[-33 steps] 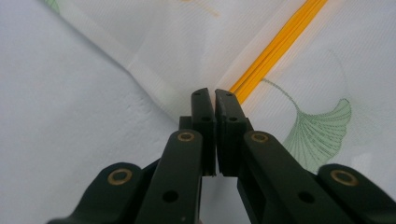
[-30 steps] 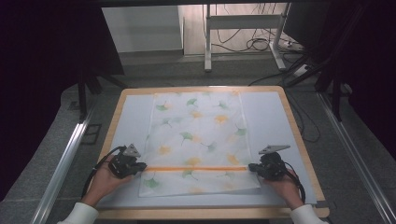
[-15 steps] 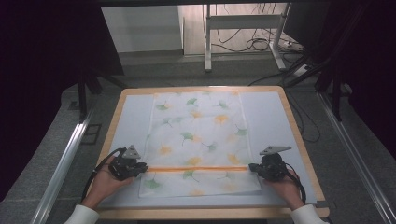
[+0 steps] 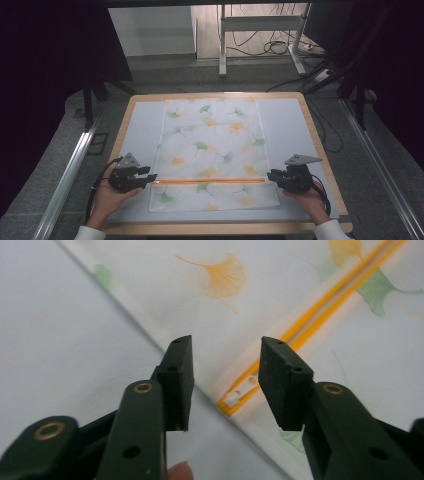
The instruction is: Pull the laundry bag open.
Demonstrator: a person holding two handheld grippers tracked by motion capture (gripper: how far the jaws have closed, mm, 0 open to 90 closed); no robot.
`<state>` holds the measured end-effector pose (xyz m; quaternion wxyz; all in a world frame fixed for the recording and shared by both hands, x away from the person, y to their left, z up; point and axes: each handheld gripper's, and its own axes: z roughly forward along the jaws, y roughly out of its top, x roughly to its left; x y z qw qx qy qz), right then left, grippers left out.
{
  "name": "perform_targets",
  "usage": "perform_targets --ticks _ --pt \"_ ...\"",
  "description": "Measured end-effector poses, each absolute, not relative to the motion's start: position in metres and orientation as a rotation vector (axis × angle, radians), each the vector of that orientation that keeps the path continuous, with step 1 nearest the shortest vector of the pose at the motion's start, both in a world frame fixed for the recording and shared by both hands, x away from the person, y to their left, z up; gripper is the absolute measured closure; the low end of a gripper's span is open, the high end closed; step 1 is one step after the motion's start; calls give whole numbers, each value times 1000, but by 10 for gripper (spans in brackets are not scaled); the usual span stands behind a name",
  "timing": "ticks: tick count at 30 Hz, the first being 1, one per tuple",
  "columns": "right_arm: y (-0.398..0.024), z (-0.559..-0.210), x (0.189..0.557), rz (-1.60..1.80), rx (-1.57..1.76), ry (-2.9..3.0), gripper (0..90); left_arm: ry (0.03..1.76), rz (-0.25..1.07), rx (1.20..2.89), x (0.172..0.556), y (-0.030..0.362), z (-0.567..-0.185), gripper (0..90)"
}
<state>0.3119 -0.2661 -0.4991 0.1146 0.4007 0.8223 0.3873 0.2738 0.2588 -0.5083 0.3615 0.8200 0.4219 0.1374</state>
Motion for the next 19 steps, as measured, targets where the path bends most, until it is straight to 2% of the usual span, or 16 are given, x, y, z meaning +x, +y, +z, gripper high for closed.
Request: perform_targets --ticks 3,6,14,19 --pt "-274 -499 314 1124 1215 2367 589 1159 385 2055 273 269 -509 547" --pt "-283 -499 316 1101 1240 2319 530 1237 416 1999 271 282 -510 529" --pt "-290 -498 318 1108 1262 2265 466 1267 429 1993 270 289 -518 514" --pt "-290 -498 318 1111 1257 2253 423 1277 466 1990 270 288 -520 472"
